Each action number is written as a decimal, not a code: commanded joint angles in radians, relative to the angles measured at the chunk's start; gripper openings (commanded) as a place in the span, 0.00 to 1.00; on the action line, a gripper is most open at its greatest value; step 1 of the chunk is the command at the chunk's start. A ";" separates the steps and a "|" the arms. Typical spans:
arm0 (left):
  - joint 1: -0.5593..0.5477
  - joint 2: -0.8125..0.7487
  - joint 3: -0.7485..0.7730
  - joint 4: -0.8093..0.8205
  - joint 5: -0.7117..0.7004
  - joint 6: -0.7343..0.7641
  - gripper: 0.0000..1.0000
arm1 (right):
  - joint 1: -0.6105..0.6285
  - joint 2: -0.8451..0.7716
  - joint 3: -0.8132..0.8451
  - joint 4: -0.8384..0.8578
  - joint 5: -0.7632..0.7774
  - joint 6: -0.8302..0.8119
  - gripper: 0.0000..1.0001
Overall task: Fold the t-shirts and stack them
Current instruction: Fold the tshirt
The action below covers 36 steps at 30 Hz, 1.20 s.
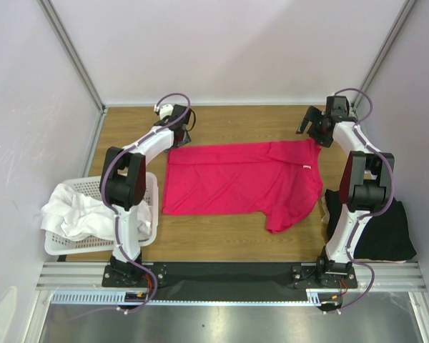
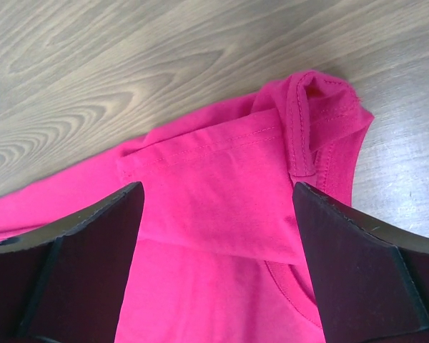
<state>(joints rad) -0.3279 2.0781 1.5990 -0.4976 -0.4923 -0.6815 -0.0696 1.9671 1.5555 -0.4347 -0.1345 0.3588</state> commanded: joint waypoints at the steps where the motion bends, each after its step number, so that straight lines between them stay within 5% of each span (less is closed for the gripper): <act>1: 0.009 0.028 0.045 -0.044 -0.040 -0.024 0.63 | 0.002 0.007 0.048 0.002 -0.022 0.011 0.90; 12: 0.018 0.057 0.026 -0.053 -0.052 -0.035 0.58 | -0.002 0.015 0.057 -0.012 -0.019 0.011 0.90; 18: 0.026 0.059 0.024 -0.045 -0.055 -0.026 0.46 | -0.002 0.018 0.058 -0.016 -0.017 0.014 0.90; 28: 0.026 0.050 -0.016 -0.025 -0.037 -0.015 0.45 | -0.002 0.015 0.055 -0.019 -0.014 0.014 0.89; 33: 0.026 0.045 -0.013 -0.022 -0.038 -0.012 0.36 | 0.042 0.029 0.089 -0.015 -0.053 -0.066 0.84; 36: 0.026 0.036 -0.014 -0.022 -0.052 0.006 0.31 | 0.106 0.044 0.138 -0.015 -0.112 -0.147 0.72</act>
<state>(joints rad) -0.3073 2.1300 1.5845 -0.5404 -0.5213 -0.6956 -0.0402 1.9953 1.6100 -0.4576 -0.1738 0.3069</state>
